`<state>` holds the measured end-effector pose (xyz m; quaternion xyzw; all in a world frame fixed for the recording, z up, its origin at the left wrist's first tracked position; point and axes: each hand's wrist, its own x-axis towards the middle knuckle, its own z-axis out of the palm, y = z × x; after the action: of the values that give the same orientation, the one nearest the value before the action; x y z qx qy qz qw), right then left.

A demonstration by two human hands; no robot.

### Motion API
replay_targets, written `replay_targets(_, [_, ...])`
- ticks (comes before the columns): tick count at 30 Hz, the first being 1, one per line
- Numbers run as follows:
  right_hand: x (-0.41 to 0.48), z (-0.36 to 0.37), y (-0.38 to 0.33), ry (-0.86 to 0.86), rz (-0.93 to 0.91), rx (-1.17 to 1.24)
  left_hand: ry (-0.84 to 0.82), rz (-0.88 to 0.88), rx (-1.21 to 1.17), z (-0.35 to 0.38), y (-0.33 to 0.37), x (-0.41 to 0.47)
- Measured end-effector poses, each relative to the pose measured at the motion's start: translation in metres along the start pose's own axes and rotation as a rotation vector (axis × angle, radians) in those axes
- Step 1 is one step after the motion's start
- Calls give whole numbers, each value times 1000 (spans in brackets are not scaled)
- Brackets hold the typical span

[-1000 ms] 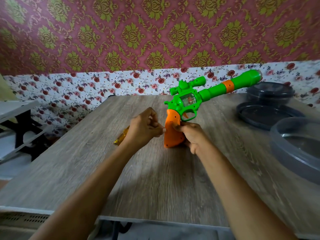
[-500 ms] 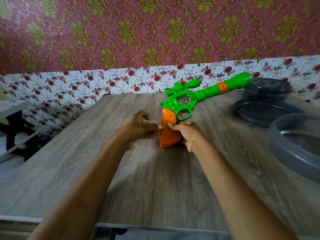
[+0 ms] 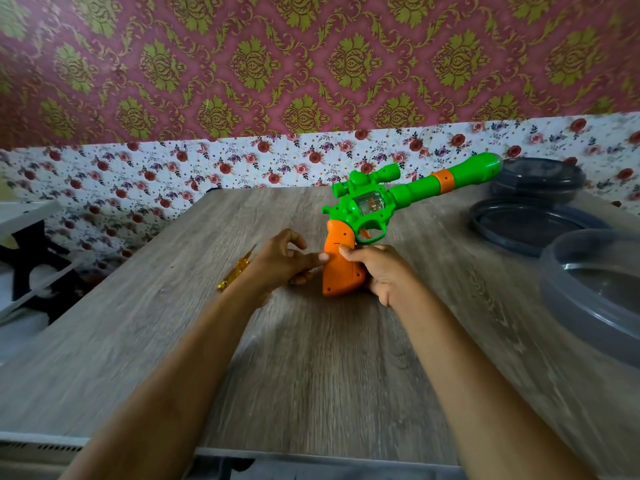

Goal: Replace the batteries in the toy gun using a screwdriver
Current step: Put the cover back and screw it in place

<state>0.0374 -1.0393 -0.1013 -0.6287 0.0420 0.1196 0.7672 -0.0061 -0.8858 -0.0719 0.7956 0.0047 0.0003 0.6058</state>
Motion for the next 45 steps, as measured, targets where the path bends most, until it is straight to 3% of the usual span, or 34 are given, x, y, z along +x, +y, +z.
replay_targets(6, [-7, -1, -6, 0, 42, 89, 198, 185, 48, -12, 6, -2])
replay_targets(8, [-11, -1, -7, -4, 48, 103, 331, 189, 300, -27, 1, -3])
replay_targets(11, [-13, -1, -9, -6, 45, 105, 498, 50, 904, -47, -3, -11])
replay_targets(15, [-14, -2, -9, 9, 27, 86, 376, -195, 1064, -66, -4, -19])
replay_targets(21, [-18, 0, -10, 15, 19, 52, 349, -300, 1142, -66, -6, -23])
replay_targets(24, [-21, 0, -11, 5, 20, 28, 495, -155, 947, -66, -6, -19])
replay_targets(28, [-22, -1, -9, 4, 14, 29, 641, 318, 375, -54, 4, -16])
replay_targets(31, [-20, 0, -6, 6, 3, 24, 676, 534, 29, -33, 15, -23])
replay_targets(35, [-20, -1, -4, -6, -16, -12, 621, 719, -58, -17, 15, -26])
replay_targets(39, [-20, -3, -4, -39, -6, -38, 578, 826, 5, -9, 15, -27])
replay_targets(45, [-19, -6, -5, -87, 22, -16, 566, 810, -26, -8, 13, -23])
